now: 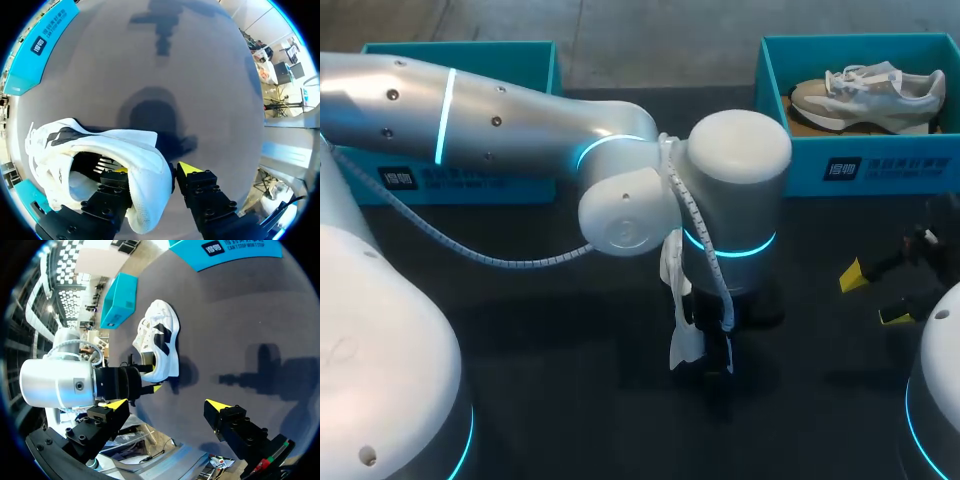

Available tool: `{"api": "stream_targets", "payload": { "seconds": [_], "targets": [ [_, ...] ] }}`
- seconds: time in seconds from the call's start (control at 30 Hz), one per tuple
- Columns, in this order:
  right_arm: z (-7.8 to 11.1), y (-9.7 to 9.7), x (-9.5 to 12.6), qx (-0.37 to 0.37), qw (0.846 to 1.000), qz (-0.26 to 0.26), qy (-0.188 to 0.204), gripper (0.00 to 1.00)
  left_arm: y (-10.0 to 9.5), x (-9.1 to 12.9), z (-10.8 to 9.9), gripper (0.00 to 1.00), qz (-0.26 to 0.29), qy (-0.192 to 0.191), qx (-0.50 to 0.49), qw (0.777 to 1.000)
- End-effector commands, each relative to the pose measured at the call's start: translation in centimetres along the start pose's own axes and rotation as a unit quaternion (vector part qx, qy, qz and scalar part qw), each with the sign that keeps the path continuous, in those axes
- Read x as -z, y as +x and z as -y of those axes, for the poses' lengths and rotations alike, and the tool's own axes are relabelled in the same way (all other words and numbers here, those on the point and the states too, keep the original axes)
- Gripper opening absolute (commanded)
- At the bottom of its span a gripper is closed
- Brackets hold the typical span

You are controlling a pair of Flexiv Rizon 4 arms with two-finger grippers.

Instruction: Take the shoe out of the shoebox, open the shoe tongue, remove and reinsert the insole, then place the shoe into the shoebox

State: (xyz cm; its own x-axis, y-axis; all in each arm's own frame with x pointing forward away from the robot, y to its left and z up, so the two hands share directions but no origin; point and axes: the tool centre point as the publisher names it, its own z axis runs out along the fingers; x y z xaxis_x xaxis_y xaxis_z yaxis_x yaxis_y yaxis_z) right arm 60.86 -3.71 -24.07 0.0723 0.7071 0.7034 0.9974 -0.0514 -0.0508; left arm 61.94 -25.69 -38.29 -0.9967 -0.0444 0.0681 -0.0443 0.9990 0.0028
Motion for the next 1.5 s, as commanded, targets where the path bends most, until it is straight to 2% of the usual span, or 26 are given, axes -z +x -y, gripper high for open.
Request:
{"api": "stream_targets", "payload": {
  "seconds": [0.03, 0.47, 0.67, 0.73, 0.83, 0.9, 0.93, 0.97, 1.33, 1.5],
  "targets": [
    [0.1, 0.1, 0.0, -0.001, 1.000, 0.002, -0.001, 1.00, 0.0, -0.2, 0.0, 0.50, 0.002, -0.002, 0.002, 1.000],
    [0.1, 0.1, 0.0, -0.001, 1.000, 0.002, -0.001, 1.00, -0.2, -0.4, -0.5, 0.48, -0.004, -0.003, 0.005, 1.000],
    [0.1, 0.1, 0.0, -0.001, 1.000, 0.002, -0.001, 1.00, -0.2, -0.3, -0.8, 0.53, -0.006, -0.004, 0.005, 1.000],
    [0.1, 0.1, 0.0, -0.001, 1.000, 0.002, -0.001, 1.00, -0.2, -0.4, -0.8, 0.49, -0.006, -0.004, 0.005, 1.000],
    [0.1, 0.1, 0.0, -0.001, 1.000, 0.002, -0.001, 1.00, -0.3, -0.7, -0.7, 0.36, -0.008, -0.005, 0.005, 1.000],
    [0.1, 0.1, 0.0, -0.001, 1.000, 0.002, -0.001, 1.00, -0.3, -0.9, -0.6, 0.22, -0.009, -0.007, 0.005, 1.000],
    [0.1, 0.1, 0.0, -0.001, 1.000, 0.002, -0.001, 1.00, -0.3, -0.9, -0.6, 0.05, -0.009, -0.007, 0.005, 1.000],
    [0.1, 0.1, 0.0, -0.001, 1.000, 0.002, -0.001, 1.00, -0.3, -0.9, -0.6, 0.00, -0.009, -0.008, 0.005, 1.000],
    [0.1, 0.1, 0.0, -0.001, 1.000, 0.002, -0.001, 1.00, -0.7, 1.3, -1.7, 0.00, 0.005, 0.013, 0.007, 1.000],
    [0.1, 0.1, 0.0, -0.001, 1.000, 0.002, -0.001, 1.00, -1.6, 2.8, -2.3, 0.00, 0.010, 0.019, 0.008, 1.000]
  ]
}}
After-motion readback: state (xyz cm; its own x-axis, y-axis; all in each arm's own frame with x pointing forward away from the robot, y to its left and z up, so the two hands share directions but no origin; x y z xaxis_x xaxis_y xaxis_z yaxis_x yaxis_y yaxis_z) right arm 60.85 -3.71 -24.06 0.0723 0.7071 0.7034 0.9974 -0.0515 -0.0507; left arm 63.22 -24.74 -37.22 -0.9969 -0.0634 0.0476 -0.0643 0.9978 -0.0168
